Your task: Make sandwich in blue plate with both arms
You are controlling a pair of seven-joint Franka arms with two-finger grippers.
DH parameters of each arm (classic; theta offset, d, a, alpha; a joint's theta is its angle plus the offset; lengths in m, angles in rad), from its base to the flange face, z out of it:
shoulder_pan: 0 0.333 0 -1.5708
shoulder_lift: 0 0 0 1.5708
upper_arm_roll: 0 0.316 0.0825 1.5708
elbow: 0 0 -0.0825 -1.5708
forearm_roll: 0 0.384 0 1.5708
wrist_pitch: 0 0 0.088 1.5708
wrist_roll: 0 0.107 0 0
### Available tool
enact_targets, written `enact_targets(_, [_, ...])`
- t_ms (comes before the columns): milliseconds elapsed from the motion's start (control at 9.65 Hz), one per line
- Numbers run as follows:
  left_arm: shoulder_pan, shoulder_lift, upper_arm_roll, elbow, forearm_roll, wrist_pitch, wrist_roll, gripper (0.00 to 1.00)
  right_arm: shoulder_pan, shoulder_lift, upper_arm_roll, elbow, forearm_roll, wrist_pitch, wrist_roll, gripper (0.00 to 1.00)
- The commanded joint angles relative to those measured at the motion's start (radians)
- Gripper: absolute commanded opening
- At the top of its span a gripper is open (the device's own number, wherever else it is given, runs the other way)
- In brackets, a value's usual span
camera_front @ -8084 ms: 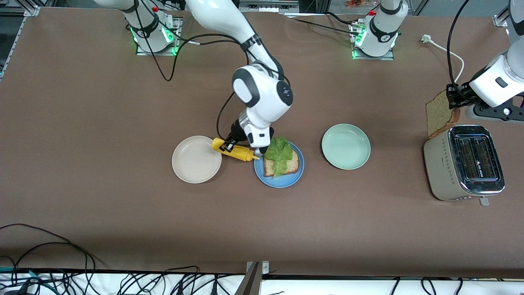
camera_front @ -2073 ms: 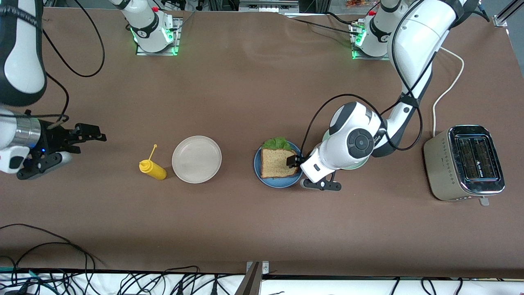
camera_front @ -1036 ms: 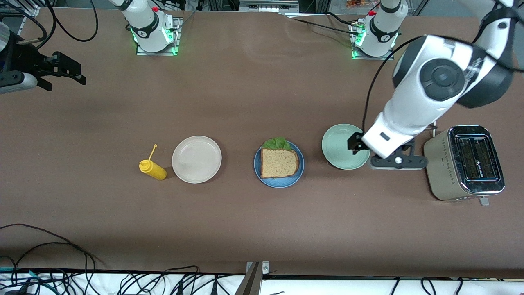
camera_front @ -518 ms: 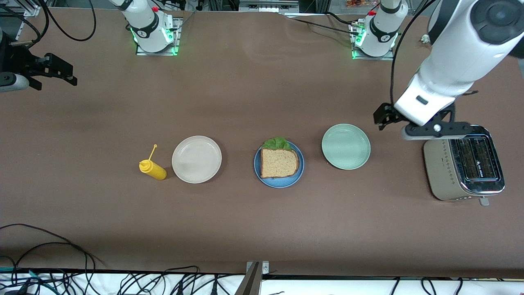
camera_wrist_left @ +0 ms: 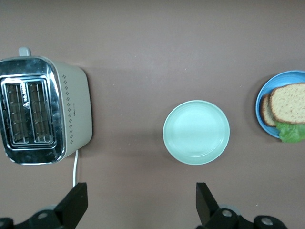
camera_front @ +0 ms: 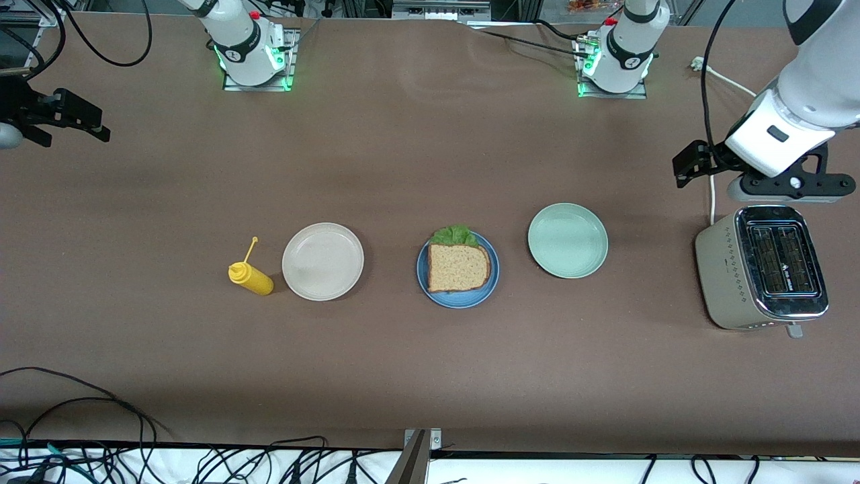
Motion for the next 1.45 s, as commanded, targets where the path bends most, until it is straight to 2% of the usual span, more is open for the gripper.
enact_targets(0, [0.001,-0.11,0.023,-0.127,-0.019,0.016,0.054,1.0,0.004,0.011,0.005,0.022,-0.03,-0.004,-0.001,1.0])
enact_targets(622, [-0.001,-0.124,0.157,-0.181,-0.062,0.082,0.231,1.0,0.007,0.011,0.007,0.025,-0.082,0.004,0.034,1.0])
enact_targets(1347, [-0.004,-0.088,0.174,-0.132,-0.064,0.102,0.22,1.0,0.004,0.013,0.0,0.025,-0.084,-0.002,0.068,1.0])
